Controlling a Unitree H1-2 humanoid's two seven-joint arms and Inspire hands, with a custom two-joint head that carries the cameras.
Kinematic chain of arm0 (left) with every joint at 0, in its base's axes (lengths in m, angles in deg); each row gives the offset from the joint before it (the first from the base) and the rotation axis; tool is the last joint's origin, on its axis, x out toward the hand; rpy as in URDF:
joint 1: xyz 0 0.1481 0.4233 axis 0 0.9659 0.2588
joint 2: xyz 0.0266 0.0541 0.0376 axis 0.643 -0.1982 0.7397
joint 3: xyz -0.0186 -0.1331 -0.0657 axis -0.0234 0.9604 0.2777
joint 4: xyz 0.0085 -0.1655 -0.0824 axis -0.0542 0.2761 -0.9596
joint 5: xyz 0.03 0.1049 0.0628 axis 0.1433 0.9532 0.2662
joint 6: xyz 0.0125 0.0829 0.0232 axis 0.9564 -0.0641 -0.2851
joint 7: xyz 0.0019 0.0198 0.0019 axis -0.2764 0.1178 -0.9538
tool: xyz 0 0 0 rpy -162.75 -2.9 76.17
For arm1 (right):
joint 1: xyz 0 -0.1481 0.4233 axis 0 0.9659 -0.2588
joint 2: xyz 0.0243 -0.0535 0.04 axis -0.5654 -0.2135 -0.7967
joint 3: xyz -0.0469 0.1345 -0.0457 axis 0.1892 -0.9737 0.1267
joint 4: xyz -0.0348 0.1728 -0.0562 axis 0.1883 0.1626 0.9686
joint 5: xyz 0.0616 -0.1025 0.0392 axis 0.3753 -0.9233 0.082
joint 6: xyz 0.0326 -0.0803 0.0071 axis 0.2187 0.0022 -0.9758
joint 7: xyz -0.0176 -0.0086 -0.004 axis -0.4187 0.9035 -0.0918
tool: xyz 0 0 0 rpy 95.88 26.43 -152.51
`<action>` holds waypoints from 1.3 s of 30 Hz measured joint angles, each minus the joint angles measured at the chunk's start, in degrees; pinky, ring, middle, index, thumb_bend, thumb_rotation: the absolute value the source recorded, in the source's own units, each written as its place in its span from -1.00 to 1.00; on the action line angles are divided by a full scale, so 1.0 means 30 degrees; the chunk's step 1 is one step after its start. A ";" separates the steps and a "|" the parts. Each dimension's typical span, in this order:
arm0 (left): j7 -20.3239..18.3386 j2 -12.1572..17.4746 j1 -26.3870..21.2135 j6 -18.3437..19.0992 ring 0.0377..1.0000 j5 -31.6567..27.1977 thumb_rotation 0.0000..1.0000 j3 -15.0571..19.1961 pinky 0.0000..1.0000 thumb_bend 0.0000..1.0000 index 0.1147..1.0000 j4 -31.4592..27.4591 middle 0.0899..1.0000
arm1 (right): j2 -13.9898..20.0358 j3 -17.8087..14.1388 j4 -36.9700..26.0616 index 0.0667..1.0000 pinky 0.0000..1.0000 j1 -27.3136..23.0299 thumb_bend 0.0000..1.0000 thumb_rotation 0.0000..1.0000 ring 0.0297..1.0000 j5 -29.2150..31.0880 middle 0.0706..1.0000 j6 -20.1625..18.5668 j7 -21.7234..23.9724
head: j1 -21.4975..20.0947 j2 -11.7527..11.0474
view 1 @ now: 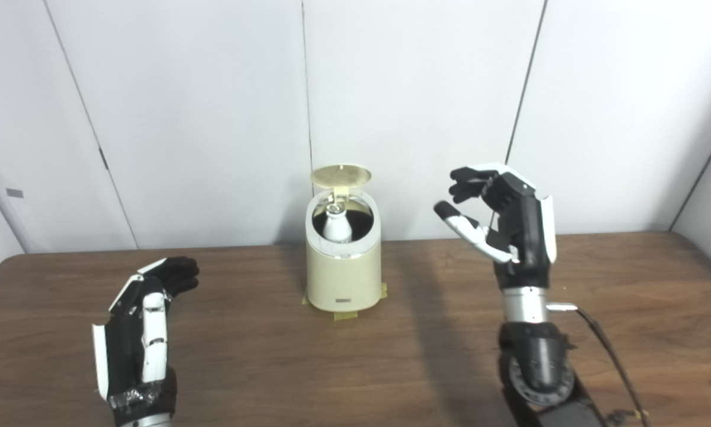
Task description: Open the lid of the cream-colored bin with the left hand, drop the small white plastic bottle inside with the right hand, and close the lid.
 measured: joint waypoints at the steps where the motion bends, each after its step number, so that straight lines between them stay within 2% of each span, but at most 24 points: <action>1: -0.0019 0.0047 -0.0003 0.0005 0.34 -0.0041 0.43 -0.0001 0.30 -0.44 0.19 -0.0001 0.26 | -0.0018 -0.0090 -0.0271 0.39 0.27 0.0302 0.09 -0.08 0.38 0.0060 0.39 -0.0270 0.0381 | 0.0000 0.0000; 4: -0.0128 0.0209 -0.0013 0.0126 0.36 -0.0095 0.43 -0.0014 0.32 -0.42 0.21 -0.0006 0.28 | -0.0232 -0.0391 -0.0464 0.44 0.35 0.1121 0.14 0.01 0.41 0.0177 0.43 -0.0638 0.1486 | -0.0029 -0.0029; 5: -0.0172 0.0289 -0.0013 0.0214 0.36 -0.0092 0.49 -0.0027 0.32 -0.41 0.22 -0.0008 0.30 | -0.0353 -0.0507 -0.0464 0.44 0.35 0.1462 0.10 0.02 0.41 0.0176 0.43 -0.0721 0.1756 | -0.0029 -0.0030; 10: -0.0288 0.0814 -0.0013 0.1233 0.37 -0.0051 0.79 -0.0050 0.31 -0.15 0.26 -0.0102 0.33 | -0.0876 -0.0944 -0.0901 0.35 0.21 0.3030 -0.29 -0.03 0.30 0.0158 0.29 -0.0833 0.2703 | -0.0029 -0.0088; 12: -0.0276 0.0835 -0.0031 0.1819 0.35 -0.0046 0.84 -0.0056 0.30 -0.05 0.27 -0.0255 0.33 | -0.1047 -0.1190 -0.0990 0.30 0.17 0.3275 -0.49 -0.15 0.27 0.0062 0.26 -0.0829 0.2927 | 0.0000 -0.0117; 16: -0.0285 0.0838 -0.0239 0.2762 0.38 0.0011 0.79 -0.0143 0.29 -0.06 0.30 -0.0332 0.35 | -0.1522 -0.1666 -0.1002 0.29 0.16 0.3344 -0.53 -0.22 0.27 -0.0024 0.27 -0.0801 0.3154 | 0.0262 -0.0117; 19: -0.0718 0.1332 -0.0853 0.4177 0.44 0.0484 0.74 -0.0305 0.33 -0.09 0.34 -0.0824 0.40 | -0.1759 -0.1796 -0.1026 0.29 0.16 0.3381 -0.52 -0.23 0.28 -0.0180 0.28 -0.0800 0.3448 | 0.0615 -0.0030; 21: -0.1246 0.2253 -0.1809 0.5447 0.51 0.1013 0.84 -0.0506 0.41 0.02 0.41 -0.1369 0.45 | -0.1976 -0.1876 -0.1030 0.30 0.17 0.3419 -0.52 -0.21 0.30 -0.0338 0.30 -0.0798 0.3525 | 0.0791 -0.0117; 24: -0.2165 0.3873 -0.4151 0.7838 0.61 0.2022 0.97 -0.0722 0.55 0.14 0.51 -0.1840 0.53 | -0.2262 -0.1899 -0.1034 0.32 0.19 0.3531 -0.53 -0.19 0.32 -0.0644 0.32 -0.0775 0.3627 | 0.0879 -0.0205; 26: -0.2898 0.5108 -0.5785 0.9065 0.66 0.2702 1.00 -0.1032 0.63 0.21 0.55 -0.2176 0.56 | -0.2442 -0.1906 -0.1035 0.32 0.20 0.3661 -0.55 -0.20 0.33 -0.0902 0.33 -0.0776 0.3661 | 0.0996 -0.0293; 28: -0.3261 0.5722 -0.7005 0.9996 0.68 0.3431 1.00 -0.1425 0.66 0.32 0.54 -0.2115 0.56 | -0.2572 -0.1966 -0.1029 0.32 0.21 0.3717 -0.54 -0.21 0.34 -0.0947 0.32 -0.0778 0.3676 | 0.1084 -0.0352; 33: -0.4157 0.6476 -1.0223 1.1328 0.74 0.4766 1.00 -0.2515 0.72 0.36 0.57 -0.0733 0.62 | -0.2853 -0.2025 -0.1094 0.31 0.23 0.3715 -0.54 -0.17 0.33 -0.1181 0.30 -0.0783 0.3751 | 0.1113 -0.0264; 39: -0.5319 0.6496 -1.2471 1.2285 0.75 0.6824 1.00 -0.3984 0.77 0.37 0.61 0.1198 0.68 | -0.3046 -0.2269 -0.1702 0.31 0.29 0.3723 -0.55 -0.19 0.34 -0.1490 0.28 -0.1072 0.3737 | 0.1084 -0.0088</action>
